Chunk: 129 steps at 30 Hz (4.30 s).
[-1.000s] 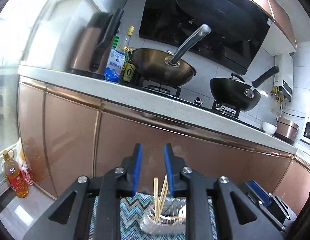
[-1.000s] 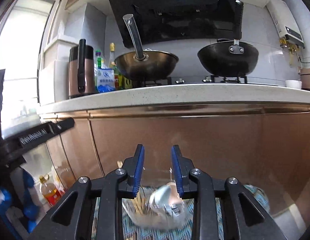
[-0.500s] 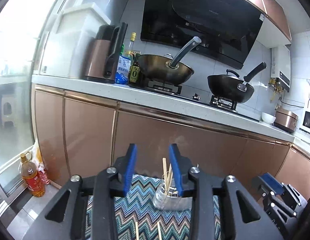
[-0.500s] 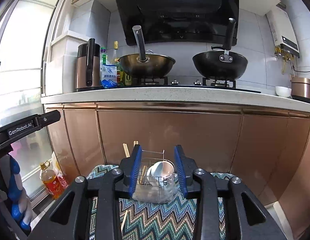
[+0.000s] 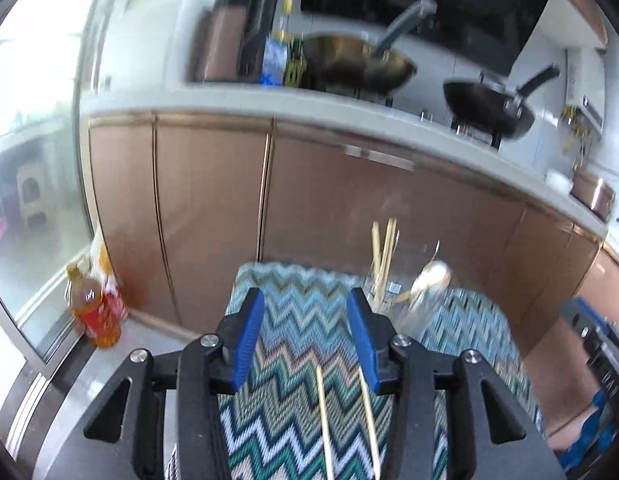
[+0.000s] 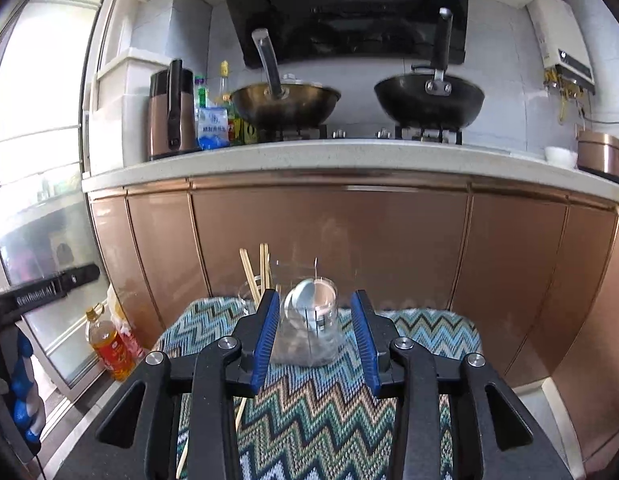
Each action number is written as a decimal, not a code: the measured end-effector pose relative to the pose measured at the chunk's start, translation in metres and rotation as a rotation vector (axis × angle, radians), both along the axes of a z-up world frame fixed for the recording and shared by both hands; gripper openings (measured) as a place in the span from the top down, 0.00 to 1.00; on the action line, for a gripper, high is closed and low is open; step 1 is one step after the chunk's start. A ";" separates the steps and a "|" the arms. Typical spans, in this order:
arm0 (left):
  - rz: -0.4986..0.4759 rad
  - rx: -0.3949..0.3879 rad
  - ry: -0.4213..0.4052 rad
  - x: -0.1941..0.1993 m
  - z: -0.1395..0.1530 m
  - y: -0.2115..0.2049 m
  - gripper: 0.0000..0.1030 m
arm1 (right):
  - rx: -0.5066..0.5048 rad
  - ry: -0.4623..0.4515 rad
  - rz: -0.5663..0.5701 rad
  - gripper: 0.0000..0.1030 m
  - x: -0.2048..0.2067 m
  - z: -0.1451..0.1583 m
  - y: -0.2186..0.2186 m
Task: Organize utensils
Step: 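Lower both tools and grasp another bamboo chopstick with each tool, then carry the chopstick in the left tool to the holder while the right tool carries its chopstick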
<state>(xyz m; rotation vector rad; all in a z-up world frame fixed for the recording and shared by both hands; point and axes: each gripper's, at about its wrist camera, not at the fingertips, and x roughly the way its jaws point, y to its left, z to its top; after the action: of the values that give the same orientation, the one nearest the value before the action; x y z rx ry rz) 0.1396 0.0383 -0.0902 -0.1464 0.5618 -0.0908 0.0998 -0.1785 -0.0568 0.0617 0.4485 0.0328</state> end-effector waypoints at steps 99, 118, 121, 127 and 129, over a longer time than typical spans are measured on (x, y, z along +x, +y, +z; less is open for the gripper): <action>-0.169 -0.030 0.190 0.006 -0.047 -0.031 0.96 | 0.206 0.270 0.309 0.95 0.028 -0.058 0.033; -0.134 0.101 -0.101 -0.056 0.014 -0.055 0.96 | 0.161 0.081 0.262 0.95 -0.021 0.002 0.023; -0.134 0.102 -0.100 -0.054 0.012 -0.058 0.96 | 0.161 0.067 0.256 0.95 -0.021 0.005 0.019; -0.138 0.100 -0.092 -0.043 0.007 -0.061 0.96 | 0.138 0.044 0.245 0.95 -0.014 0.009 0.016; -0.138 0.102 -0.090 -0.038 0.005 -0.063 0.96 | 0.136 0.036 0.245 0.95 -0.010 0.010 0.015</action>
<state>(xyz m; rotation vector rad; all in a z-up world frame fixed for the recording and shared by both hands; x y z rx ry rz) 0.1020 -0.0245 -0.0855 -0.0044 0.4856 -0.2012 0.0894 -0.1631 -0.0468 0.1410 0.4877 0.3037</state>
